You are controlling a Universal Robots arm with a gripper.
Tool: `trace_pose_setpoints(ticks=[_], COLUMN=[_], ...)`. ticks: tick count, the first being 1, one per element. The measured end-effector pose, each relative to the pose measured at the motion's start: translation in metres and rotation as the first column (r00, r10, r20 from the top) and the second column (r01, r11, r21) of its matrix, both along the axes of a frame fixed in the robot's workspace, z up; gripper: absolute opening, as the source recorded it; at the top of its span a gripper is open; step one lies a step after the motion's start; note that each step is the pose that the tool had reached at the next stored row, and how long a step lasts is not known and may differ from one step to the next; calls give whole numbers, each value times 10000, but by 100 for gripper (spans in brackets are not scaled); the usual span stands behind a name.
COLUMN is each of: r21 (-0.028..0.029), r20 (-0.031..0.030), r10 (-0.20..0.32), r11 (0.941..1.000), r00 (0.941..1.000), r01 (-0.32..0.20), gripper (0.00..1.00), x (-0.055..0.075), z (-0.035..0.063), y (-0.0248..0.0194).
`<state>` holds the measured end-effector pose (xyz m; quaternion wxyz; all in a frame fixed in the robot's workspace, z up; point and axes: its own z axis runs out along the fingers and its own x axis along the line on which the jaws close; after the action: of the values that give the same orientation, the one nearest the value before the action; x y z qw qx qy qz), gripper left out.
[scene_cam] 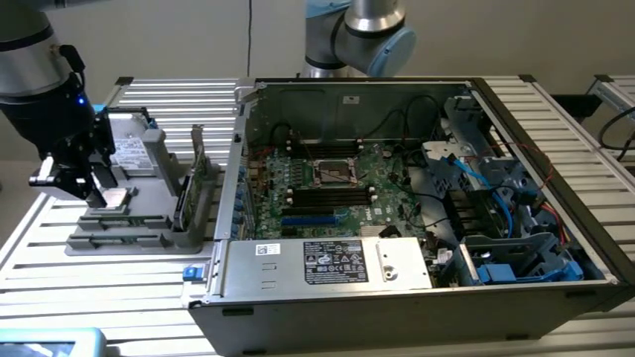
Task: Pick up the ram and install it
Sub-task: 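Pick up the ram and move it above insertion slot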
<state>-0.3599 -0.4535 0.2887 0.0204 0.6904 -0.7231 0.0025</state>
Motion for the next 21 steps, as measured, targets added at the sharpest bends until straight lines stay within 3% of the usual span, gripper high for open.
trace_pose_setpoints(ticks=[11, 21], r21=[16, 26], r20=[6, 5], r10=[76, 76], r11=[10000, 10000], r00=[10000, 10000], r01=[-76, -76], gripper=[44, 44], x=[1, 22], z=[-202, -383], y=[-83, -114])
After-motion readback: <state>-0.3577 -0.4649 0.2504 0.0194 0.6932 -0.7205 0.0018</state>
